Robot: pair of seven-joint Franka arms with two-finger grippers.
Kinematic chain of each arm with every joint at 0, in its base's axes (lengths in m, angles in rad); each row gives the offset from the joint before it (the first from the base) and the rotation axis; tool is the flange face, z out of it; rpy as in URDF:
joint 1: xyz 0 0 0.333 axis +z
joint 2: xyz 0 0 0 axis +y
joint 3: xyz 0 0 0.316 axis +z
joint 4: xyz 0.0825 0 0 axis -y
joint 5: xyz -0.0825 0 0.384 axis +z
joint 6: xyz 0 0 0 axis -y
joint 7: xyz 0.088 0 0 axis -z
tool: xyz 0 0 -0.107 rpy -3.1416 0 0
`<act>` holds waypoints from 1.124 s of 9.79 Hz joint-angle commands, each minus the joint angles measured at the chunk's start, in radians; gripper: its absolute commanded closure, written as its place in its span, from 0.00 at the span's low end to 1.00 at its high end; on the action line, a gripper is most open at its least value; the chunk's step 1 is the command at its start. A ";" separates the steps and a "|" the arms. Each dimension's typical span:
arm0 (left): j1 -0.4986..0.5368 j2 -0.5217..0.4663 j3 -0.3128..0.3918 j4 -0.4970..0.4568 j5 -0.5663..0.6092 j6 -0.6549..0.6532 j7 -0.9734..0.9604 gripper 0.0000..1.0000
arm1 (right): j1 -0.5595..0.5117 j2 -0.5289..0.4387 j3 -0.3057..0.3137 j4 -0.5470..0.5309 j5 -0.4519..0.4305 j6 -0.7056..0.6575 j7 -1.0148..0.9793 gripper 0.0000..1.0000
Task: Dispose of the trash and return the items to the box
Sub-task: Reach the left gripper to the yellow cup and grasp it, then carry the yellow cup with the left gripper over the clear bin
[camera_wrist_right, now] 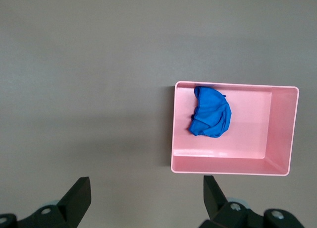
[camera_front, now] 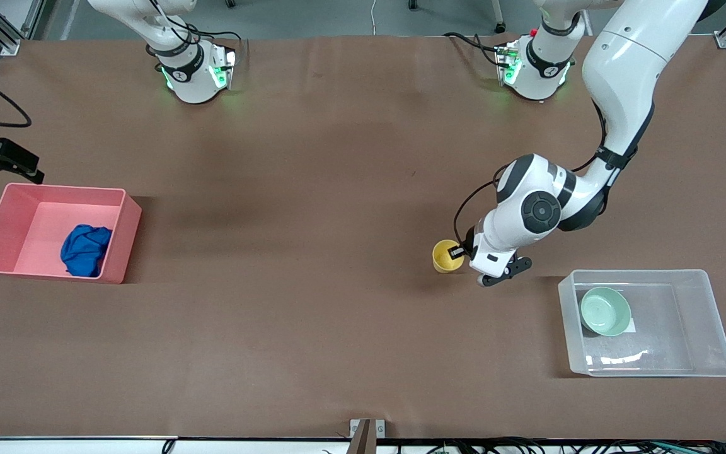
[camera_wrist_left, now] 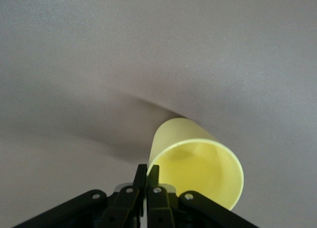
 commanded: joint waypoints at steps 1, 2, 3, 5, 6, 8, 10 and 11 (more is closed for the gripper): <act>0.006 -0.019 0.005 0.012 0.025 -0.016 -0.015 1.00 | 0.008 -0.038 -0.004 -0.042 -0.017 0.003 0.019 0.00; 0.020 -0.065 0.005 0.030 0.024 -0.077 -0.014 1.00 | 0.007 -0.034 -0.004 -0.033 -0.017 0.003 0.016 0.00; 0.056 -0.117 0.005 0.076 0.025 -0.178 -0.008 1.00 | 0.007 -0.032 -0.006 -0.023 -0.017 0.003 0.011 0.00; 0.107 -0.149 0.008 0.229 0.025 -0.398 0.101 1.00 | 0.007 -0.031 -0.006 -0.002 -0.019 0.003 0.011 0.00; 0.155 -0.146 0.010 0.290 0.027 -0.467 0.196 1.00 | 0.007 -0.029 -0.006 0.010 -0.019 0.003 0.011 0.00; 0.266 -0.136 0.014 0.323 0.066 -0.486 0.424 1.00 | 0.007 -0.026 -0.006 0.018 -0.019 0.003 0.011 0.00; 0.346 -0.087 0.014 0.341 0.151 -0.472 0.605 1.00 | 0.007 -0.025 -0.006 0.020 -0.019 0.004 0.013 0.00; 0.376 -0.046 0.014 0.383 0.159 -0.472 0.691 1.00 | 0.007 -0.023 -0.006 0.020 -0.019 0.004 0.013 0.00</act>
